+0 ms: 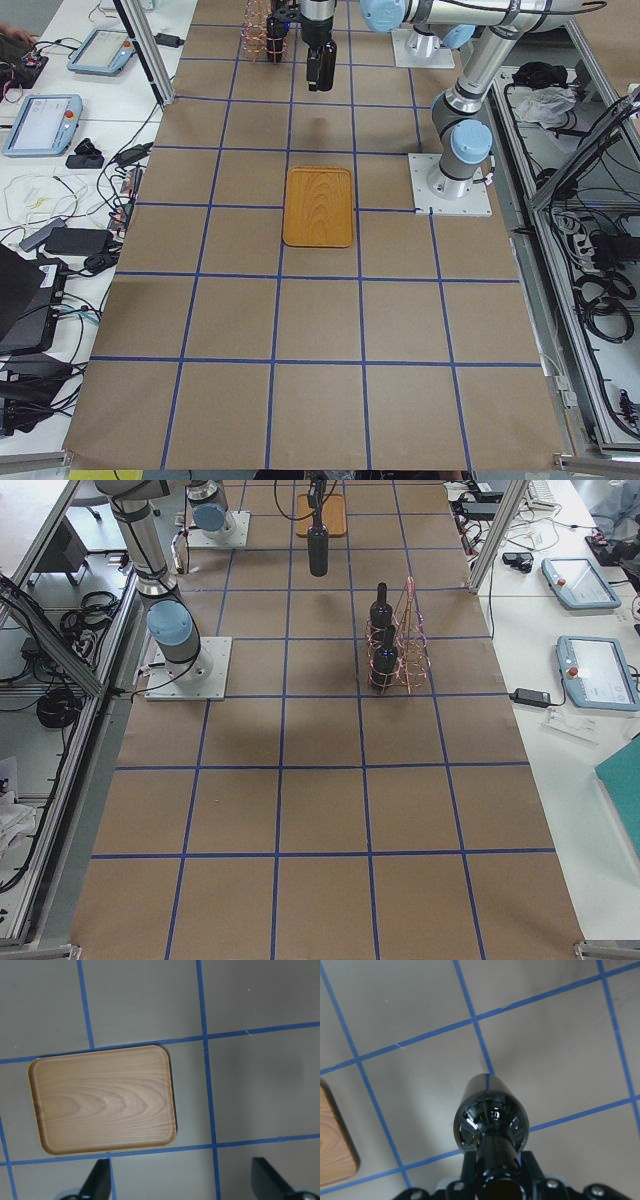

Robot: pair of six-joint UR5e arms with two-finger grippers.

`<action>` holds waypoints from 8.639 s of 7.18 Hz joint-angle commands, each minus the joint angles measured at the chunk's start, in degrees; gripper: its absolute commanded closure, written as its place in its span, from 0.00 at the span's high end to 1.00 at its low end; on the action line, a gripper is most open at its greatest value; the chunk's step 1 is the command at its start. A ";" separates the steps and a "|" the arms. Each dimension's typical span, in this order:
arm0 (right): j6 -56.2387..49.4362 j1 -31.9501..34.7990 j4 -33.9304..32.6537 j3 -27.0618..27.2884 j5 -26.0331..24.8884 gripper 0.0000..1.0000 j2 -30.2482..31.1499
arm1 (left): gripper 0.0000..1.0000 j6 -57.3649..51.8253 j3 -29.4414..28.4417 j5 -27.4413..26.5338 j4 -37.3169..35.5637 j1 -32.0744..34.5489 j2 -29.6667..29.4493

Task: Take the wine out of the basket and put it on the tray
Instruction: 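Carry the bottle with the right gripper toward the wooden tray, then set the bottle upright beside the tray and open the right gripper, then lower the left gripper onto the bottle neck and grasp it while the right arm withdraws, then tip the bottle over and lay it on the tray with the left gripper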

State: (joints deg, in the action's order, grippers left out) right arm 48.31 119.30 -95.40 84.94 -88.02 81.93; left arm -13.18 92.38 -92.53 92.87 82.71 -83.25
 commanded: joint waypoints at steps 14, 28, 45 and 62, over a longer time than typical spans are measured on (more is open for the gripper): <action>8.44 4.21 -9.56 -1.09 -1.86 1.00 -2.93 | 1.00 -0.26 -0.44 -0.02 -0.06 -0.01 0.20; -52.44 -26.66 9.79 -0.65 -3.21 1.00 10.88 | 1.00 6.94 9.74 6.48 -5.85 10.10 -5.24; -44.18 -23.41 2.59 -0.21 -2.86 1.00 10.44 | 0.00 -0.91 -0.04 -2.20 -2.30 8.89 -8.24; -43.83 -25.26 -3.30 -3.29 -3.47 1.00 6.48 | 1.00 -6.90 -2.88 -3.36 6.95 -12.43 -1.75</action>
State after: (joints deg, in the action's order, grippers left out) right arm 4.48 94.03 -98.75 81.60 -91.43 88.42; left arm -25.55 92.83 -96.08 96.61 67.76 -86.80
